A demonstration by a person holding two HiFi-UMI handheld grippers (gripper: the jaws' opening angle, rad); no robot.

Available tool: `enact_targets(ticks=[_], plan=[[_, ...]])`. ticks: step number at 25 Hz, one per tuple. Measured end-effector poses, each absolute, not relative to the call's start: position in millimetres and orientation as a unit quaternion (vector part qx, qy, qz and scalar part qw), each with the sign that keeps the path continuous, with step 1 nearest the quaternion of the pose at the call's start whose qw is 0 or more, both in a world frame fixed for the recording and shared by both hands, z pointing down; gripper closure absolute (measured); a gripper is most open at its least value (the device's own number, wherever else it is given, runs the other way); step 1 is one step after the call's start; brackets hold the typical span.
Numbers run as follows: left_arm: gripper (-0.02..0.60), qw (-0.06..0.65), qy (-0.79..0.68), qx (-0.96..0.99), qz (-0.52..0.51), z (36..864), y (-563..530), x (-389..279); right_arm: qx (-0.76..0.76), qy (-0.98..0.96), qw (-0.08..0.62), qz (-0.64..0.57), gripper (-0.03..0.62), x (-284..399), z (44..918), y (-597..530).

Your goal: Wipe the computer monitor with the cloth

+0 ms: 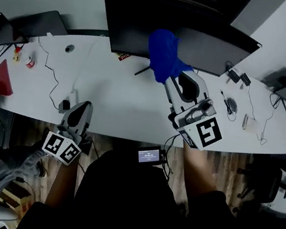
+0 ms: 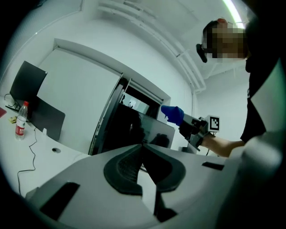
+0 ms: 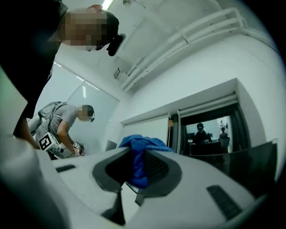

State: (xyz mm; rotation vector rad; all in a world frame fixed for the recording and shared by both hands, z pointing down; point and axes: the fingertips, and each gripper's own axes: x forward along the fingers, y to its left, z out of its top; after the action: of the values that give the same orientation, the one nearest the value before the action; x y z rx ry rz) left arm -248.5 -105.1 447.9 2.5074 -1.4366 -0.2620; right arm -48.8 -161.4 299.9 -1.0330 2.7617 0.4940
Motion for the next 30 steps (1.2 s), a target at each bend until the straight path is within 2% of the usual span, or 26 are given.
enact_targets(ticks=[5,15,22,30], plan=[[0.588,0.107,-0.478,0.869,-0.073,456.6,-54.3,-197.5,-0.418,0.896,0.042,0.142,0.533,19.5,353.9,-90.0],[0.588,0.099,-0.477,0.872,-0.038,486.2,64.4,-135.1,-0.502,0.864,0.0,0.043,0.533,88.3,457.9,61.2],[0.588,0.079,-0.489,0.869,-0.008,493.8,112.9,-142.5,-0.516,0.856,-0.014,0.003,0.533,86.8,489.2,128.0],[0.588,0.069,-0.454,0.888,-0.032,483.8,166.8,-156.1,-0.556,0.829,-0.061,0.004,0.533,77.2,507.1,191.2]])
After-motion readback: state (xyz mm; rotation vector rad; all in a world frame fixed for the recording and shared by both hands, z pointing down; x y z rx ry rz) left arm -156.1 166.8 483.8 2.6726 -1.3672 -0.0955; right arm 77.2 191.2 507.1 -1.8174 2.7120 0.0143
